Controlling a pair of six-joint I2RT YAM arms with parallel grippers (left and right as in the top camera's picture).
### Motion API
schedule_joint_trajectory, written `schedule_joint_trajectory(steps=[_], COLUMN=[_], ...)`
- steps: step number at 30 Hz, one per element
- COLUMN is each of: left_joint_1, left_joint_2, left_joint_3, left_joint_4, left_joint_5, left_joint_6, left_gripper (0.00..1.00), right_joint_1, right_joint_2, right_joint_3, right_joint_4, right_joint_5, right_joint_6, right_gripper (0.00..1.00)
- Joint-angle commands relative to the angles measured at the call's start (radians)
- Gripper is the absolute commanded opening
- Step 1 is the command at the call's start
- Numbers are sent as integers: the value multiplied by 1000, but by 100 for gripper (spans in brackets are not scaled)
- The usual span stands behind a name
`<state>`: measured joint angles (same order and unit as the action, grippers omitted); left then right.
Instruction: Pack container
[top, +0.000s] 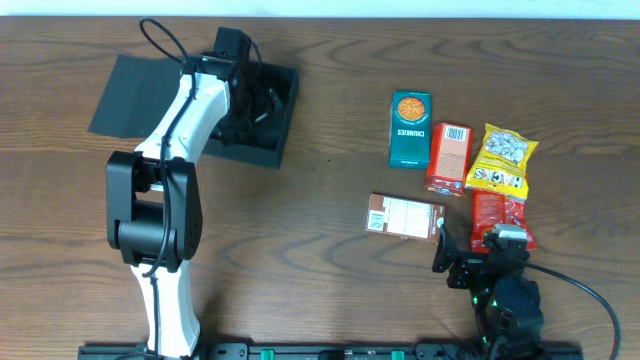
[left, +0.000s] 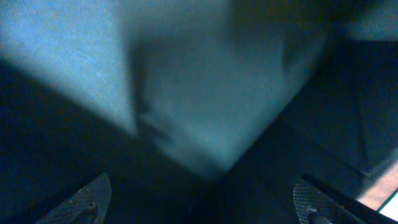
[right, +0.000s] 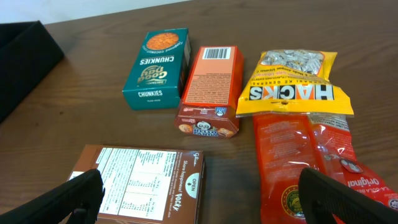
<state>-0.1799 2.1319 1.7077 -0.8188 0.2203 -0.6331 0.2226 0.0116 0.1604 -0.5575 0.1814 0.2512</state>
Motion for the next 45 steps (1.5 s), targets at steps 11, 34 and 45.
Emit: schedule_joint_trajectory(steps=[11,34,45], left_joint_1=[-98,-324,-287], left_joint_2=[18,11,-138], left_joint_3=[10,13,187], left_joint_4=[-172,-296,-348], left_joint_5=[-4,-305,-343], left_joint_6=[397,459,-121], left_gripper=[100,87,88], right_joint_1=[-6,-6,-6], right_joint_2=[-6,-6,-6], right_joint_3=[-11,-11,-11], right_joint_4=[-3,-3,-3], right_joint_5=[13,13,13], right_joint_6=[-13,-13,-13], right_gripper=[99,99,99])
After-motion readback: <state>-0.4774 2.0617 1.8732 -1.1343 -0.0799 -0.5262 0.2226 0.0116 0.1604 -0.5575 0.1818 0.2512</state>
